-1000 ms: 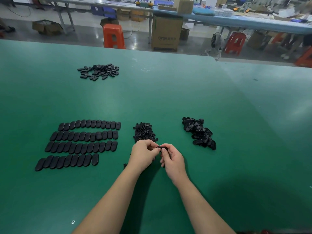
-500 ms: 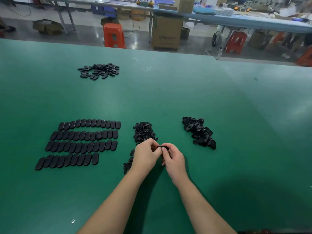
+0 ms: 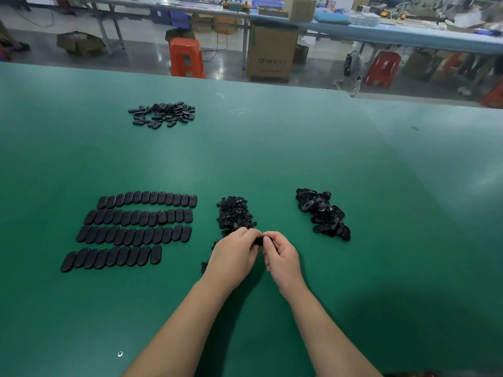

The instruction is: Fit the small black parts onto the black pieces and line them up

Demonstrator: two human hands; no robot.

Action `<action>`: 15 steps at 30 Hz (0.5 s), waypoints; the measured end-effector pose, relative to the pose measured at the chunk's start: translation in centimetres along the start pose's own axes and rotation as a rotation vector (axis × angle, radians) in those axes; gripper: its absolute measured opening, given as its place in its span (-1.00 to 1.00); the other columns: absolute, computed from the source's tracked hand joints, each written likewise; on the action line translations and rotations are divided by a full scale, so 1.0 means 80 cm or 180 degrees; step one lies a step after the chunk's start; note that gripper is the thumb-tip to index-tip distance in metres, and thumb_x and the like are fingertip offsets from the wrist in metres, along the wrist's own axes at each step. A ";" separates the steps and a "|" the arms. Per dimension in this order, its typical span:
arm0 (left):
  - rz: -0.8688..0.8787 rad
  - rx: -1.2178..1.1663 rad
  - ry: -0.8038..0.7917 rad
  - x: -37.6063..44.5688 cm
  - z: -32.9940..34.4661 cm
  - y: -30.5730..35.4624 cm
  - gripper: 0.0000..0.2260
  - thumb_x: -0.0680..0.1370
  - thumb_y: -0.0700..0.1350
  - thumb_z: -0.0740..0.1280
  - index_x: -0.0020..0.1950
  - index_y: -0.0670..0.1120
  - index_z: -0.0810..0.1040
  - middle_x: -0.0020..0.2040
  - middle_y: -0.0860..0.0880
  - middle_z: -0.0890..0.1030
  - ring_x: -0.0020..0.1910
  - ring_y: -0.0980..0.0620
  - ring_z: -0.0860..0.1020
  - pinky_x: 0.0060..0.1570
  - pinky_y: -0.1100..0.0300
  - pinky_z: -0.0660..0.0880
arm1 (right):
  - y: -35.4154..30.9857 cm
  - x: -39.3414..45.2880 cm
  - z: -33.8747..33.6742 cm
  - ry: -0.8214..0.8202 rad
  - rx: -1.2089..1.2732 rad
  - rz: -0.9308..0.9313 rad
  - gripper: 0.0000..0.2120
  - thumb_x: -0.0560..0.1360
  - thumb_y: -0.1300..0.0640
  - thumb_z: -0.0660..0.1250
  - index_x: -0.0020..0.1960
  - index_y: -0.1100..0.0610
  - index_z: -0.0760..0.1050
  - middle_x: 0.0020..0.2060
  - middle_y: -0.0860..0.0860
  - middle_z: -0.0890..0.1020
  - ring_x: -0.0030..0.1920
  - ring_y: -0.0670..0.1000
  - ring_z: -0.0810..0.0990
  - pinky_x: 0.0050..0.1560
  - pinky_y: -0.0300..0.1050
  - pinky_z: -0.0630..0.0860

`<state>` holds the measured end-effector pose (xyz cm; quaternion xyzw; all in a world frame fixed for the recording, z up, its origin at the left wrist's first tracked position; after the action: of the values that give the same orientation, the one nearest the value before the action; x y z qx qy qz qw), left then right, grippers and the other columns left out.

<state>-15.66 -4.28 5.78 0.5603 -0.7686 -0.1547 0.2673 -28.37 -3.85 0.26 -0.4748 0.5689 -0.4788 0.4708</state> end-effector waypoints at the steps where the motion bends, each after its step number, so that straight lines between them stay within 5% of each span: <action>1: 0.0014 0.0087 0.0042 -0.003 -0.004 0.000 -0.81 0.58 -0.11 0.33 0.18 -0.01 0.59 -0.01 0.04 0.59 -0.05 -0.03 0.58 -0.12 0.03 0.53 | -0.002 0.000 0.001 -0.0019 0.0000 -0.0011 -0.81 0.67 0.16 0.25 0.00 -0.03 0.61 -0.37 -0.11 0.57 -0.39 -0.08 0.45 -0.37 -0.18 0.41; 7: -0.1293 0.0300 0.0771 -0.045 -0.060 -0.072 -0.86 0.52 0.01 0.39 0.05 0.05 0.55 -0.19 0.11 0.58 -0.30 0.06 0.55 -0.38 0.18 0.37 | -0.005 -0.004 -0.001 0.0083 0.0056 -0.0007 -0.81 0.67 0.20 0.22 0.12 0.01 0.58 -0.29 -0.08 0.63 -0.36 -0.08 0.49 -0.38 -0.19 0.48; 15: -0.2280 0.0813 0.0790 -0.121 -0.096 -0.158 -0.86 0.53 0.06 0.36 -0.06 0.07 0.43 -0.29 0.13 0.49 -0.42 0.10 0.44 -0.45 0.21 0.31 | -0.009 -0.010 0.001 0.0043 -0.0124 0.0059 -0.80 0.66 0.20 0.23 0.08 -0.01 0.59 -0.31 -0.13 0.63 -0.37 -0.13 0.49 -0.37 -0.21 0.48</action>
<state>0.84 1.24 2.90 0.8360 -0.4995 -0.0724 0.2155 -28.18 -3.14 0.99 -0.4753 0.5857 -0.4665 0.4620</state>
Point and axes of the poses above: each hand's wrist, its own x-axis towards the middle knuckle, its own z-axis out of the palm, y = z × x, the point moved 8 cm from there along x, towards the middle knuckle
